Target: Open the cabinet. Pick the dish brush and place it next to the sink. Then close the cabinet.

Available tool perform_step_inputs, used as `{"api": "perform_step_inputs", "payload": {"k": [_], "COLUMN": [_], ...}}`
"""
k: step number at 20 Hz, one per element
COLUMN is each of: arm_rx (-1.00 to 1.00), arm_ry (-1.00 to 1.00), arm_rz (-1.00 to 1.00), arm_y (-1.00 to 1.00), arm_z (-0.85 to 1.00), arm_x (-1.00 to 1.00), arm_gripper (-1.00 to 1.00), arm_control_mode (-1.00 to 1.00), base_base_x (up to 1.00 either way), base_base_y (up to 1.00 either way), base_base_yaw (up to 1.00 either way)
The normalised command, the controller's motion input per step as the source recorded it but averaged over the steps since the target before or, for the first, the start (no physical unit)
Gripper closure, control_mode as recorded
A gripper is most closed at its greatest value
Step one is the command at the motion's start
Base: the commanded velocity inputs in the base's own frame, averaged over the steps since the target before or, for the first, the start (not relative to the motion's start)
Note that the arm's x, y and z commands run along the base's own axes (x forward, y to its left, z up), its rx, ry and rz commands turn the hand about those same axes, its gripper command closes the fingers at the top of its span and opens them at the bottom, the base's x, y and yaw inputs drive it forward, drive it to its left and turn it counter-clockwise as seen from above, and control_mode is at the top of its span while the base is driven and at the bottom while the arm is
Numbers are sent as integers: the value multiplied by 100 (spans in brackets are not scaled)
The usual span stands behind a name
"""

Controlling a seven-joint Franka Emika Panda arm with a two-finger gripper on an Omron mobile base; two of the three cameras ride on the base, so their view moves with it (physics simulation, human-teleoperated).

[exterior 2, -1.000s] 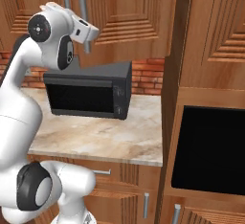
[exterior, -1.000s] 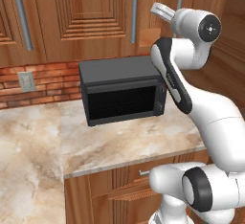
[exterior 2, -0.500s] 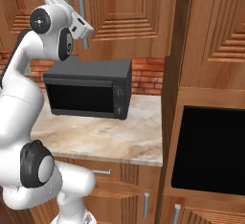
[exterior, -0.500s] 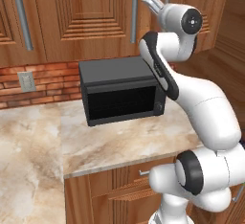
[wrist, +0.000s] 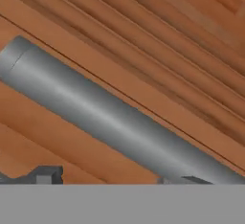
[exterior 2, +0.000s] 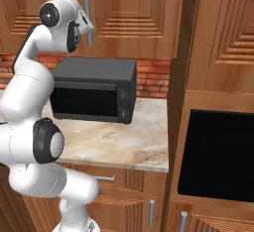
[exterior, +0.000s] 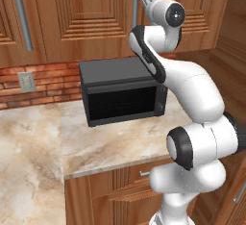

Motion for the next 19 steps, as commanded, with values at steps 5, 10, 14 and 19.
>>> {"api": "perform_step_inputs", "payload": {"k": [5, 10, 14, 19], "arm_rx": [30, 25, 18, 4], "arm_ry": [-6, -5, 0, 0], "arm_rz": [0, 0, 0, 1], "arm_y": [-51, -45, -30, -10], "arm_z": [-15, -14, -3, 0], "arm_x": [76, 82, 61, 4], "arm_gripper": [-100, -100, -100, -100], "arm_control_mode": [-100, -100, -100, -100], "base_base_x": [0, 0, 0, 0], "base_base_y": [0, 0, 0, 0], "base_base_yaw": [0, 0, 0, 0]}}
